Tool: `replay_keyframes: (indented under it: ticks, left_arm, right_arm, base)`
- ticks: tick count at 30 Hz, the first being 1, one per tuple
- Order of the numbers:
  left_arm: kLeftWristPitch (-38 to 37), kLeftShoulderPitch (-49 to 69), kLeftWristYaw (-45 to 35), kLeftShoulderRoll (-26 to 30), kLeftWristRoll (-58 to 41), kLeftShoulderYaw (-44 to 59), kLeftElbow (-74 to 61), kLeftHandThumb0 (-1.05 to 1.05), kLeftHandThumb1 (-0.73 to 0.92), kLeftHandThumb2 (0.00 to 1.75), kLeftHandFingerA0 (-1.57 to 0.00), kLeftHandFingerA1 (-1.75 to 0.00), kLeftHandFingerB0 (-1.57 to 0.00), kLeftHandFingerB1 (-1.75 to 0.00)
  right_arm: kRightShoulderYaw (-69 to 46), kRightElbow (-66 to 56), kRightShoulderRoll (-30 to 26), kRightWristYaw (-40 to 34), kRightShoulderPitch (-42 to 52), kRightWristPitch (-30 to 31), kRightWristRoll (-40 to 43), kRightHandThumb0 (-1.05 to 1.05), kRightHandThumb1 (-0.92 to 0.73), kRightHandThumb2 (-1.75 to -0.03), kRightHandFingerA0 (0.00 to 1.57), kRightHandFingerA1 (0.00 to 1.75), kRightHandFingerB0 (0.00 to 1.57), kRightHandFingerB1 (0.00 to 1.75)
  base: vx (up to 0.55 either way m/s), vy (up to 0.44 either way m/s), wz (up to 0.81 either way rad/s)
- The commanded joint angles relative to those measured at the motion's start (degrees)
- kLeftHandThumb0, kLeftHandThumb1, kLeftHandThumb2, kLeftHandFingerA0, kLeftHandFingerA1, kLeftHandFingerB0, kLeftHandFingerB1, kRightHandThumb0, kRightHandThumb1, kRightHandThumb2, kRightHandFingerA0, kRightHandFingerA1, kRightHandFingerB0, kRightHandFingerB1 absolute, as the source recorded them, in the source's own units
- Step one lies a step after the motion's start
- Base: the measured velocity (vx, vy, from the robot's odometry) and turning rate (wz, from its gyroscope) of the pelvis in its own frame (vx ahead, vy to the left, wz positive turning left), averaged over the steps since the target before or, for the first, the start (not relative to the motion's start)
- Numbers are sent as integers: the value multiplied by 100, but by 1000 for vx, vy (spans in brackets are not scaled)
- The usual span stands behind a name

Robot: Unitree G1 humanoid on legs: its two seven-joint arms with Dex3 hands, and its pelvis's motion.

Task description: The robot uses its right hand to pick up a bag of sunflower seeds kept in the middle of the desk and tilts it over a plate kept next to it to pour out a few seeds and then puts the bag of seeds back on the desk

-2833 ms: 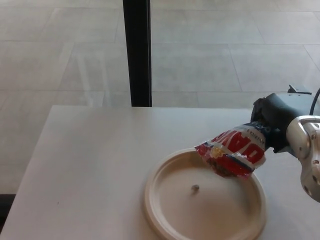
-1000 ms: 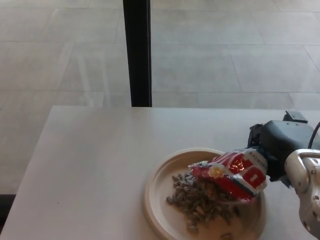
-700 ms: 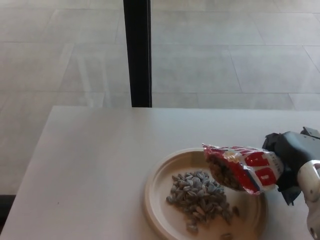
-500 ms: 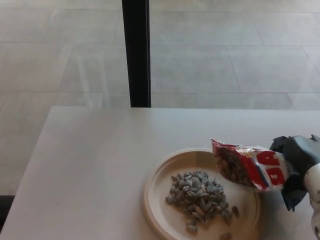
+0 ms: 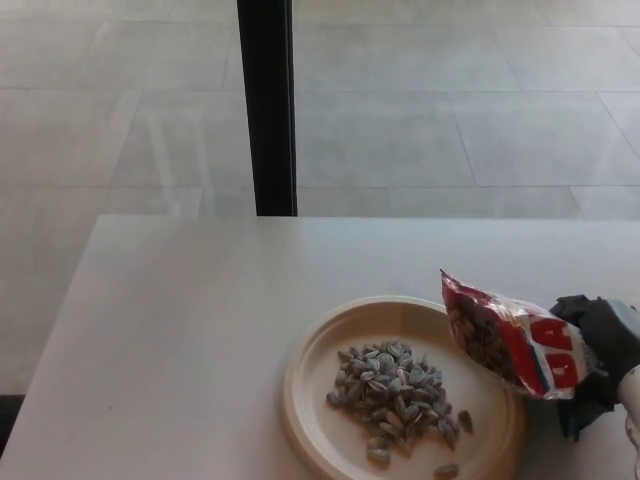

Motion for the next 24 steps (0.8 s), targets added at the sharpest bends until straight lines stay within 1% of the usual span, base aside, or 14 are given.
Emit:
replay_keyframes:
  ticks: [1, 2, 3, 4, 6, 7, 8, 13, 16, 17, 18, 19, 20, 24]
  left_arm:
    - [73, 115, 17, -1, -22, 5, -149, -73, 68, 116, -19, -71, -2, -55]
    - [37, 86, 36, 14, 7, -5, -78, -70, 89, 83, -16, -79, -3, -56]
    - [79, 99, 24, 3, -40, 26, -116, -70, 88, 83, -17, -79, -2, -55]
    - [76, 85, 49, 14, -16, 13, -84, -67, 90, 81, -16, -77, -3, -55]
    - [77, 85, 53, 15, -13, 11, -82, -67, 90, 81, -16, -77, -3, -55]
    - [43, 58, 27, 30, -6, 9, 1, -69, 89, 82, -16, -78, -3, -55]
    - [76, 93, 40, 13, -13, 6, -96, -69, 89, 82, -16, -79, -3, -55]
    - [107, 113, 63, -36, -61, 35, -213, -68, 89, 82, -17, -80, -3, -56]
    - [-1, 60, 44, -22, -39, 47, -1, -69, 88, 84, -13, -91, -4, -59]
    - [-29, 58, 31, -23, -34, 44, 22, -72, 87, 83, -18, -81, -4, -57]
    - [-82, 60, 18, -28, -18, 34, 55, -71, 87, 84, -14, -88, -5, -59]
    - [-101, 62, 22, -32, -7, 26, 64, -71, 87, 84, -14, -88, -5, -59]
    - [-135, 43, 20, -28, -2, 28, 126, -71, 87, 84, -14, -89, -5, -59]
    - [-151, 68, 22, -48, -14, 36, 129, -70, 87, 82, -18, -80, -5, -57]
  right_arm:
    - [31, 292, -58, -5, 316, -633, 582, -50, -74, -61, 69, 98, 28, 40]
    - [36, 386, -61, -5, 361, -692, 635, -52, -71, -61, 52, 90, 19, 33]
    - [176, 495, -159, 49, 446, -747, 546, -64, -51, -87, 11, 57, 4, 27]
    - [188, 487, -165, 34, 504, -751, 568, -67, -48, -89, 0, 42, 0, 22]
    - [212, 511, -191, 7, 508, -789, 610, -67, -48, -89, 0, 42, 0, 22]
    - [345, 531, -240, 9, 593, -642, 458, -98, -57, -90, 0, 17, 0, 0]
    - [400, 558, -282, 35, 585, -601, 428, -87, -56, -71, 0, 0, 0, 0]
    - [432, 521, -434, 75, 623, -589, 545, -91, -50, -70, 0, 0, 0, 0]
    - [370, 514, -505, 157, 651, -584, 704, -93, -46, -71, 0, 0, 0, 0]
    - [358, 511, -524, 165, 648, -560, 733, -96, -56, -90, 0, 29, 0, 0]
    - [333, 525, -561, 171, 635, -537, 758, -94, -45, -70, 0, 0, 0, 0]
    - [336, 547, -581, 158, 626, -551, 751, -94, -45, -70, 0, 0, 0, 0]
    - [323, 552, -610, 146, 637, -578, 770, -96, -56, -91, 0, 28, 0, 0]
    - [241, 458, -630, -9, 646, -542, 793, -99, -59, -91, 0, 26, 0, 0]
  base:
    - [0, 0, 0]
    - [0, 0, 0]
    - [0, 0, 0]
    - [0, 0, 0]
    - [0, 0, 0]
    - [0, 0, 0]
    - [0, 0, 0]
    - [0, 0, 0]
    - [0, 0, 0]
    - [0, 0, 0]
    - [0, 0, 0]
    - [0, 0, 0]
    - [0, 0, 0]
    - [0, 0, 0]
